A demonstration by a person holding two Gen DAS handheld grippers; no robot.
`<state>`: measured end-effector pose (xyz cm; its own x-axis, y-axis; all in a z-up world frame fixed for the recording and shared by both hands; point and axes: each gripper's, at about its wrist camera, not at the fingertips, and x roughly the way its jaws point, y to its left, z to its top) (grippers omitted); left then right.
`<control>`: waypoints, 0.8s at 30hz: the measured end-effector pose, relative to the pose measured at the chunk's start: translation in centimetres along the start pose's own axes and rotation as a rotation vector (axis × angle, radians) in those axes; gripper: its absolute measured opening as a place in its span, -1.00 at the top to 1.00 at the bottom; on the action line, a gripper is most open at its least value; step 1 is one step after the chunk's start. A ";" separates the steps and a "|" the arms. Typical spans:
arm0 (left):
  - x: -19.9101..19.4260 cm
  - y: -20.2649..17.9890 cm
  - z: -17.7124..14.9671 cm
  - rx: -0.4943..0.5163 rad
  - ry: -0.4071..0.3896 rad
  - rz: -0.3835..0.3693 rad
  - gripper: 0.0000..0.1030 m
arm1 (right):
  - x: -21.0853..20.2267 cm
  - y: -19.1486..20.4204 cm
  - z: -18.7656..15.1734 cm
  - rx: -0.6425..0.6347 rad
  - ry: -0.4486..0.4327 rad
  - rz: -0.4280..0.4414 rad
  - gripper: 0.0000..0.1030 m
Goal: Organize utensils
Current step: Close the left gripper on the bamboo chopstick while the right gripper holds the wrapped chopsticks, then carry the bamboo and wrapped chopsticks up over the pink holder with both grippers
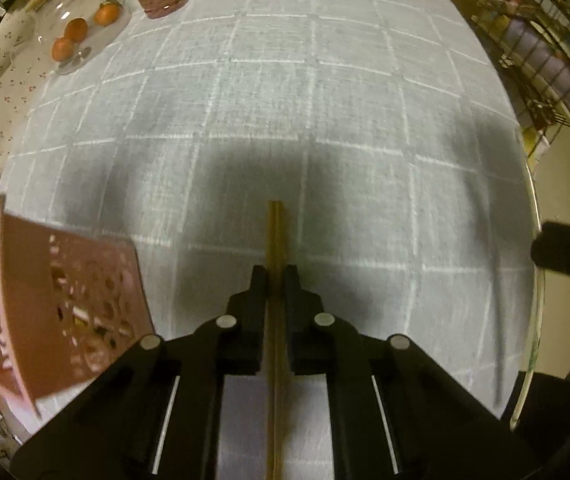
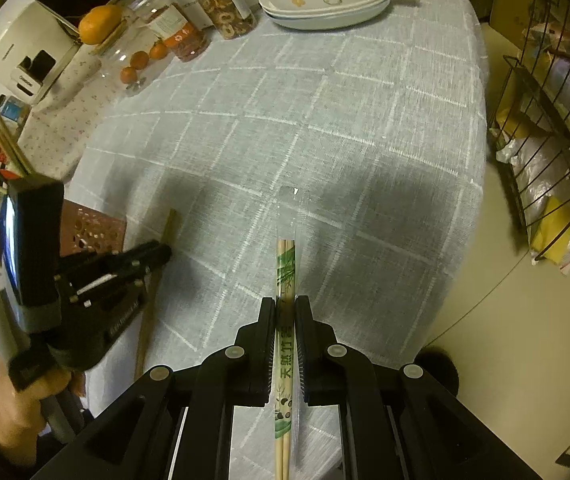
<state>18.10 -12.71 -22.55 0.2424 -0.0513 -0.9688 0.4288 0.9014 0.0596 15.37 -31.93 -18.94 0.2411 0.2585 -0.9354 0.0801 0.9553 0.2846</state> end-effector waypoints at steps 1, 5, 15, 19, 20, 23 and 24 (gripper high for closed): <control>-0.6 -0.2 -0.5 0.004 -0.007 -0.005 0.81 | -0.2 0.2 0.0 -0.005 -0.007 -0.001 0.81; -3.2 -1.7 -3.1 0.039 -0.058 -0.016 0.81 | -1.5 0.9 -0.4 -0.022 -0.040 0.001 0.81; -9.7 -1.3 -5.2 0.124 -0.219 -0.047 0.81 | -5.0 4.1 -2.1 -0.087 -0.131 0.018 0.81; -11.4 -0.5 -5.7 0.115 -0.267 -0.057 0.81 | -5.8 5.5 -2.5 -0.115 -0.161 0.017 0.81; -11.9 -0.3 -6.0 0.114 -0.284 -0.062 0.81 | -6.0 5.7 -2.6 -0.120 -0.166 0.018 0.81; -13.6 0.7 -6.9 0.104 -0.336 -0.084 0.81 | -6.5 6.8 -2.7 -0.135 -0.189 0.031 0.81; -14.0 1.0 -7.2 0.099 -0.350 -0.089 0.81 | -6.7 7.0 -2.8 -0.138 -0.195 0.038 0.81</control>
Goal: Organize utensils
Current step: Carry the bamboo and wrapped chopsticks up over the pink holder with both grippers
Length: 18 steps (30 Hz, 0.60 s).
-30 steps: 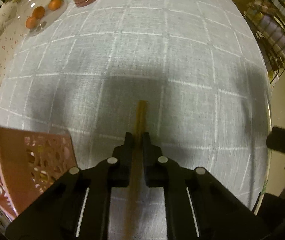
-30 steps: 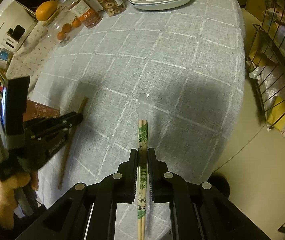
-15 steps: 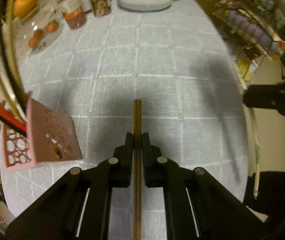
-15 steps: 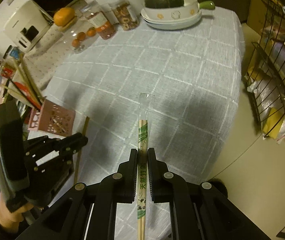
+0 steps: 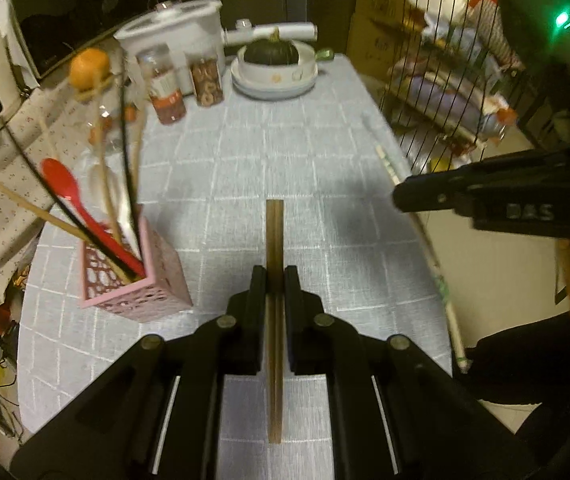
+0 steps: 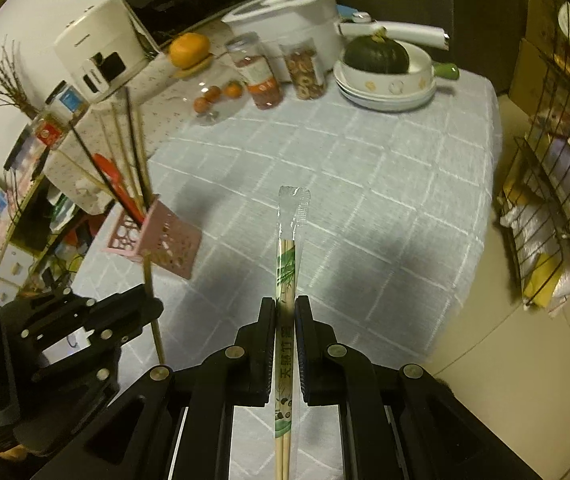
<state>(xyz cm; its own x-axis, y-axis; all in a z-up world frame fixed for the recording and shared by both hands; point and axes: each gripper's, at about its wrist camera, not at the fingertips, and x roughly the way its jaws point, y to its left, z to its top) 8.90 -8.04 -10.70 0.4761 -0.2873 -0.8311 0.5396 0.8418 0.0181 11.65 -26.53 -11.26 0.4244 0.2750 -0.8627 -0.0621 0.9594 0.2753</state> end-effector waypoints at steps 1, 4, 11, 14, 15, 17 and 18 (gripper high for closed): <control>-0.6 0.3 -0.1 -0.005 -0.017 -0.002 0.81 | -0.1 0.1 0.0 -0.003 -0.006 0.005 0.81; -3.0 1.9 -0.8 -0.052 -0.087 -0.012 0.81 | -0.5 1.2 0.4 -0.023 -0.032 0.008 0.81; -8.3 5.8 -0.9 -0.175 -0.250 -0.043 0.81 | -1.3 4.2 1.8 -0.055 -0.093 0.026 0.81; -10.6 7.2 -0.7 -0.216 -0.324 -0.053 0.81 | -1.5 5.4 2.5 -0.071 -0.123 0.031 0.81; -11.5 7.6 -0.6 -0.232 -0.354 -0.056 0.81 | -1.4 5.8 2.7 -0.074 -0.131 0.031 0.81; -12.9 8.3 -0.4 -0.259 -0.416 -0.060 0.81 | -1.3 6.2 3.1 -0.079 -0.147 0.030 0.81; -13.5 8.6 -0.3 -0.270 -0.449 -0.054 0.81 | -1.2 6.5 3.2 -0.082 -0.152 0.029 0.81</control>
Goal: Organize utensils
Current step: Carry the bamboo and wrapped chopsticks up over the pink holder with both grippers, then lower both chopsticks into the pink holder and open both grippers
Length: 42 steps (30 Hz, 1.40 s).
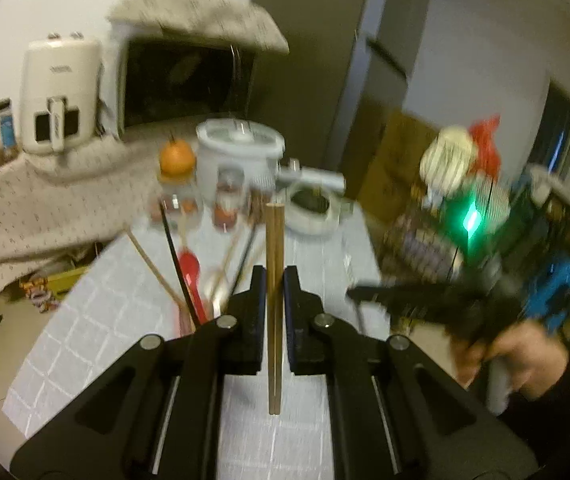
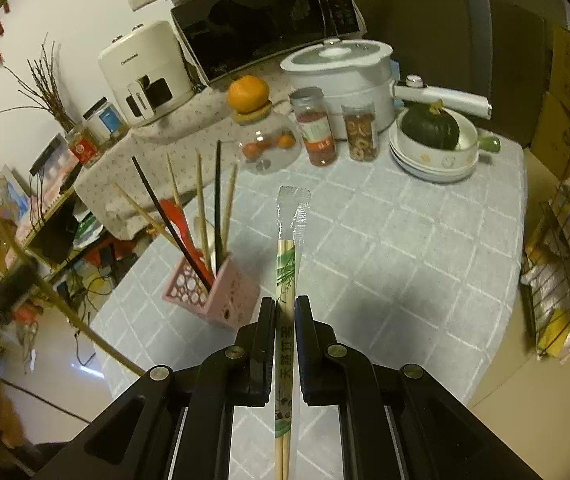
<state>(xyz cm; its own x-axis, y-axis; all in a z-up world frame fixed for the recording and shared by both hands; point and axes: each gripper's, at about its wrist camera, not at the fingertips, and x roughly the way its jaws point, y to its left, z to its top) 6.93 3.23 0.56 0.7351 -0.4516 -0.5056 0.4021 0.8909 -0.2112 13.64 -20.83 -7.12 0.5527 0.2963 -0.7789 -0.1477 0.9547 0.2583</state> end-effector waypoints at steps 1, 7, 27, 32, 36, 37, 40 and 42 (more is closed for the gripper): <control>-0.6 0.2 0.5 -0.004 -0.042 0.012 0.81 | 0.2 0.2 0.1 -0.001 -0.004 0.000 0.81; -0.7 1.8 1.6 -0.028 -0.181 0.101 0.81 | 1.3 1.4 0.3 -0.002 -0.001 0.004 0.81; 7.4 5.7 -0.9 -0.103 -0.063 0.222 0.81 | 1.7 1.6 0.2 -0.013 -0.113 -0.005 0.81; 7.6 5.5 -0.9 -0.099 -0.027 0.228 0.25 | 1.0 2.0 0.5 -0.036 -0.187 0.025 0.81; 6.3 5.8 -0.7 -0.133 -0.018 0.231 -0.25 | 0.5 2.7 0.5 -0.032 -0.246 0.044 0.81; 6.2 6.0 -0.8 -0.139 -0.006 0.232 -0.30 | 0.3 3.0 0.5 -0.034 -0.263 0.050 0.81; 5.5 6.4 -1.1 -0.160 0.063 0.270 -0.58 | 0.1 3.9 0.8 -0.047 -0.311 0.064 0.81; 5.2 7.0 -1.7 -0.178 0.130 0.306 -0.61 | 0.1 4.8 1.0 -0.049 -0.361 0.075 0.81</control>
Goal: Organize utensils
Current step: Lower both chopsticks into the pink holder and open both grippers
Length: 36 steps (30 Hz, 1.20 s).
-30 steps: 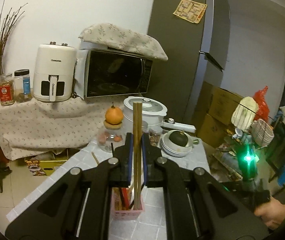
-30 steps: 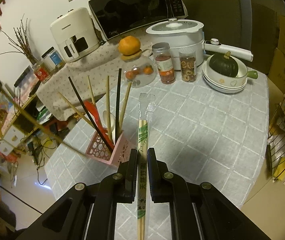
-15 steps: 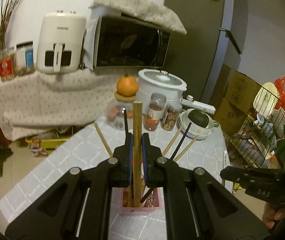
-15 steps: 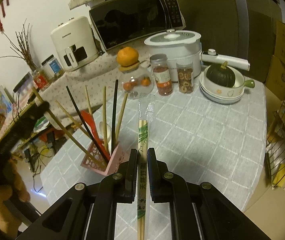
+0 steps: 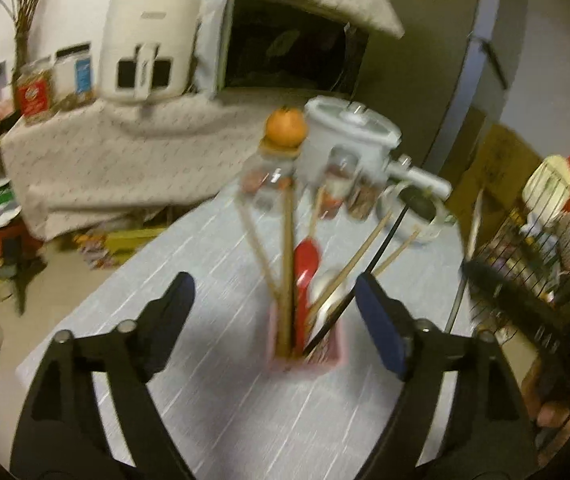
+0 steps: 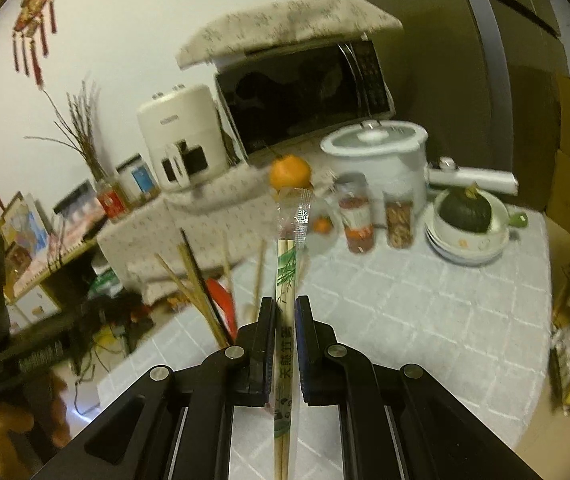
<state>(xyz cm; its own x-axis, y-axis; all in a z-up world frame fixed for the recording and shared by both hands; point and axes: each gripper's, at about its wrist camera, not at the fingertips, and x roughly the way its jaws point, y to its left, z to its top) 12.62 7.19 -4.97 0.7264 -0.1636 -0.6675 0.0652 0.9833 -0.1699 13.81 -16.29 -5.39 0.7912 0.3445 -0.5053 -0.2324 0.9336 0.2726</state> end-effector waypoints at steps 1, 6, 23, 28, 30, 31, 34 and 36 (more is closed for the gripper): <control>0.0 0.4 -0.2 -0.009 0.027 0.011 -0.62 | 0.1 0.3 0.1 0.000 -0.017 -0.003 0.81; 0.8 2.3 -1.9 -0.009 0.163 0.034 -0.68 | 1.5 2.3 0.5 0.001 -0.093 -0.029 0.81; 2.1 5.6 -3.1 -0.118 0.305 0.007 -0.68 | 8.1 6.4 0.6 -0.047 -0.185 -0.197 0.81; 2.3 5.5 -3.1 -0.119 0.313 0.014 -0.68 | 8.4 6.6 -0.3 -0.060 -0.160 -0.201 0.80; 2.3 5.4 -3.0 -0.122 0.312 0.015 -0.68 | 8.1 6.3 -0.5 -0.052 -0.146 -0.190 0.68; 2.3 5.5 -3.0 -0.119 0.312 0.016 -0.68 | 7.9 6.2 -0.5 -0.047 -0.142 -0.180 0.64; 2.3 5.3 -3.1 -0.116 0.307 0.033 -0.68 | 6.7 6.2 -0.1 -0.069 -0.135 -0.137 0.30; 2.2 5.1 -3.2 -0.113 0.307 0.044 -0.68 | 5.5 6.3 0.1 -0.096 -0.136 -0.117 0.05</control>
<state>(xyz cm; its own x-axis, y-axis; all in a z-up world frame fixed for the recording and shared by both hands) 12.36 11.59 -9.62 0.4859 -0.1541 -0.8603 -0.0505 0.9777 -0.2036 16.78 -8.50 -6.38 0.8835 0.2223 -0.4122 -0.1815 0.9739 0.1361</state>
